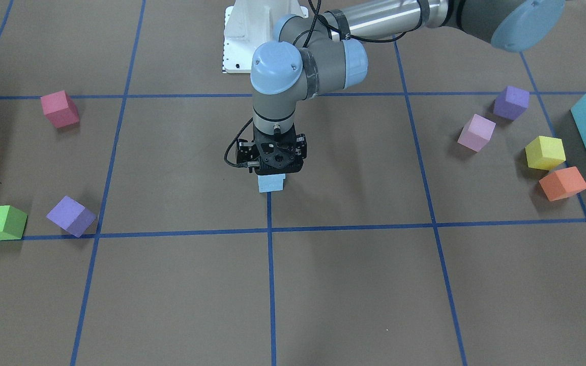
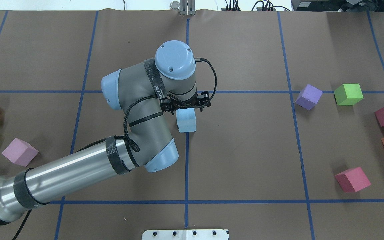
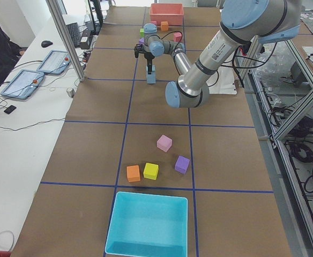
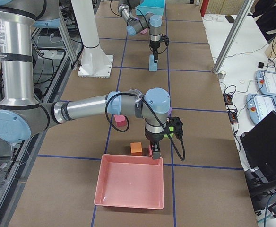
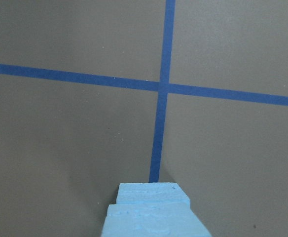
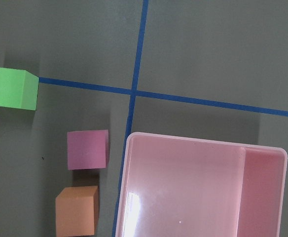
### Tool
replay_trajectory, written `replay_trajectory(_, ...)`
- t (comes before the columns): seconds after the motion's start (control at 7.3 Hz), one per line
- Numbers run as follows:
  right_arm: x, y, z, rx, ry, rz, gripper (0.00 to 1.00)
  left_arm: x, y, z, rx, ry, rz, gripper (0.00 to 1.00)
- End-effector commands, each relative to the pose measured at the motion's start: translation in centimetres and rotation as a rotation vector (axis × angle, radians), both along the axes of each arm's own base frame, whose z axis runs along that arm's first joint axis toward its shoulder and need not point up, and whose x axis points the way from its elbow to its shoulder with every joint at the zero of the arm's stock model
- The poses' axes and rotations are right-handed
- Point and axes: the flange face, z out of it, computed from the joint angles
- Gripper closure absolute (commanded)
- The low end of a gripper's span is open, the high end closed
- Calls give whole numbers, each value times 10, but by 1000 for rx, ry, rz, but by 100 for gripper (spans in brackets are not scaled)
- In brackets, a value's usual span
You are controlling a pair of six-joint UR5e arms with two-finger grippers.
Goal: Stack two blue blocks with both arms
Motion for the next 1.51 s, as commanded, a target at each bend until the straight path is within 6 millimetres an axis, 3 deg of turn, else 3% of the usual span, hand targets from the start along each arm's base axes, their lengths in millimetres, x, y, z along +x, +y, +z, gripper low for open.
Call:
replay_trajectory(0.0,0,0,1,-3,0,3,0,-76,-35,-24,-11,50,41,3)
replay_trajectory(0.14,0,0,0,-3,0,5,0,-138,-56,-5,-2,56,73,3)
replay_trajectory(0.41,0,0,-1,-4,0,6,0,-267,-94,89,94,51,140,3)
replay_trajectory(0.55,0,-1,-2,6,2,-4,0,-323,-103,131,147,27,162,3)
replay_trajectory(0.68,0,-1,-2,4,2,-1,0,-363,-106,158,197,-23,219,3)
replay_trajectory(0.82,0,-1,-2,0,2,5,0,-410,-82,223,253,-70,302,3)
replay_trajectory(0.96,-1,-3,-4,3,2,6,0,-463,-82,264,292,-98,318,2)
replay_trajectory(1.1,-2,-5,-5,5,1,4,0,-494,-63,319,278,-121,344,2)
replay_trajectory(1.37,-5,-9,-10,29,-6,-10,0,-552,-64,383,313,-133,329,2)
